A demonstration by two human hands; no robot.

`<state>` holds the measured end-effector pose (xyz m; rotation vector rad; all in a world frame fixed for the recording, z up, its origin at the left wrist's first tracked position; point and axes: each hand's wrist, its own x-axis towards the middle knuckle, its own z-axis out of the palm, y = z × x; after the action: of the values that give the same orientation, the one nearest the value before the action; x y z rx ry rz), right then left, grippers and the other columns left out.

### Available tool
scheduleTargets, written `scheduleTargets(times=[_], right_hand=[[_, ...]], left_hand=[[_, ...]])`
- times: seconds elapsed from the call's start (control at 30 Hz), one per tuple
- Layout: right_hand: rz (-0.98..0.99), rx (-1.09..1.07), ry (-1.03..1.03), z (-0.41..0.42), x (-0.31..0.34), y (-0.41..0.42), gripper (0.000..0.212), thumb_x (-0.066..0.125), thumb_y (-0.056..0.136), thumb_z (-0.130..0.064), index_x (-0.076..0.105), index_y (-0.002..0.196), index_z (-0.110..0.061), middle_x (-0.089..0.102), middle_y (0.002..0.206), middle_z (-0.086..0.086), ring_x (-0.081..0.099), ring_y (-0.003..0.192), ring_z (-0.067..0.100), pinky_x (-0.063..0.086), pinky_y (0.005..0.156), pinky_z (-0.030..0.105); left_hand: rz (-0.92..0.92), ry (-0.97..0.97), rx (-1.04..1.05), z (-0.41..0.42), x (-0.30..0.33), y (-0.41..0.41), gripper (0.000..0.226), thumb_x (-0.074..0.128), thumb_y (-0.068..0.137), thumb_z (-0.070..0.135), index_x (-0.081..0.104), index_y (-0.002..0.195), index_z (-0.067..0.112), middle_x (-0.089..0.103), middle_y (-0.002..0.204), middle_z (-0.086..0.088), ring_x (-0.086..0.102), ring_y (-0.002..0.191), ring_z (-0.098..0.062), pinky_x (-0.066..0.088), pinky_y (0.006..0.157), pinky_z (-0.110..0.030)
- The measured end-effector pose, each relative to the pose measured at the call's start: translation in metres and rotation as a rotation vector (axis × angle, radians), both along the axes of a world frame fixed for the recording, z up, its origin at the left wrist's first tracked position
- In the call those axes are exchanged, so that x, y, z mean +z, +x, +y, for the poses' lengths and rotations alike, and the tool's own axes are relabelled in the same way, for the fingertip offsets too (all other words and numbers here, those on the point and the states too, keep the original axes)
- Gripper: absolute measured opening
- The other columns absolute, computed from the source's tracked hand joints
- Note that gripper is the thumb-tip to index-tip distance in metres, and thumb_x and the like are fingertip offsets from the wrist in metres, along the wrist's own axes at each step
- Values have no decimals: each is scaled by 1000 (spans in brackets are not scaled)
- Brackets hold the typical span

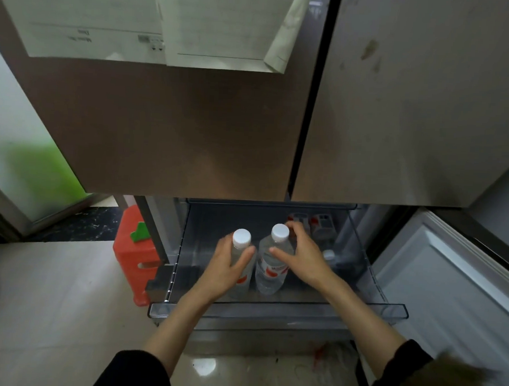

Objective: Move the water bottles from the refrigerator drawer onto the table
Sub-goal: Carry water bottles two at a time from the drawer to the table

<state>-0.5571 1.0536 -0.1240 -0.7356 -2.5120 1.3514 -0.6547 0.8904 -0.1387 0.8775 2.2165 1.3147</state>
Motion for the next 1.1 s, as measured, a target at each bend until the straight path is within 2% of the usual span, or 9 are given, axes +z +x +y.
scheduleTargets(times=[0.1,0.2,0.3,0.43,0.57,0.73,0.87,1.0,1.1], right_hand=[[-11,35,-176,4,-9,2,55,74,75,-29,40,118,-35,50,130,-2,50,118,16,44,100,38],[-87,139,-142,8,-13,-2,64,77,70,-24,39,121,-32,48,128,-1,49,120,17,42,103,41],[-116,202,-166,11,-19,-4,77,79,67,-21,34,129,-27,50,125,-5,49,120,14,41,103,36],[-92,148,-102,15,-23,-5,77,82,63,-28,37,126,-31,50,123,-9,49,114,9,42,96,29],[-31,141,1,15,-21,-2,67,83,58,-32,42,111,-35,51,108,-16,53,104,7,42,81,19],[80,199,55,12,-2,10,70,82,59,-33,37,112,-42,47,114,-15,48,103,3,39,83,20],[201,279,73,3,31,22,72,83,60,-33,39,116,-44,48,115,-18,48,102,-2,39,85,19],[368,344,48,-17,74,25,70,82,60,-36,38,108,-59,46,112,-32,47,102,-17,37,80,10],[492,370,-40,-42,102,21,67,77,61,-42,37,111,-61,52,115,-26,52,104,-10,45,80,13]], left_hand=[[-40,-60,-149,-4,-8,0,77,68,81,27,21,142,24,31,140,-3,31,131,-15,34,109,-40],[-51,-62,-153,-4,-11,-3,89,77,72,21,19,140,29,33,138,-3,35,129,-16,34,109,-40],[-5,-50,-76,-2,-13,-8,82,78,71,19,27,135,26,43,134,-2,42,125,-17,39,105,-39],[118,-113,102,0,-14,-7,87,83,63,30,32,133,24,52,129,-1,49,112,-13,40,87,-24],[121,-84,277,-3,-8,1,89,83,61,34,31,131,20,56,126,-9,55,113,-26,46,83,-29],[270,9,401,-12,19,18,87,84,61,31,33,130,21,57,125,-6,56,111,-28,44,82,-28],[300,170,510,-28,45,43,85,83,60,36,34,129,26,53,123,3,55,113,-20,48,90,-32],[306,394,651,-46,84,63,79,80,61,47,32,123,36,52,124,6,54,114,-14,49,95,-41],[338,518,704,-67,113,71,74,70,65,50,32,127,33,52,111,32,56,104,5,51,87,-22]])
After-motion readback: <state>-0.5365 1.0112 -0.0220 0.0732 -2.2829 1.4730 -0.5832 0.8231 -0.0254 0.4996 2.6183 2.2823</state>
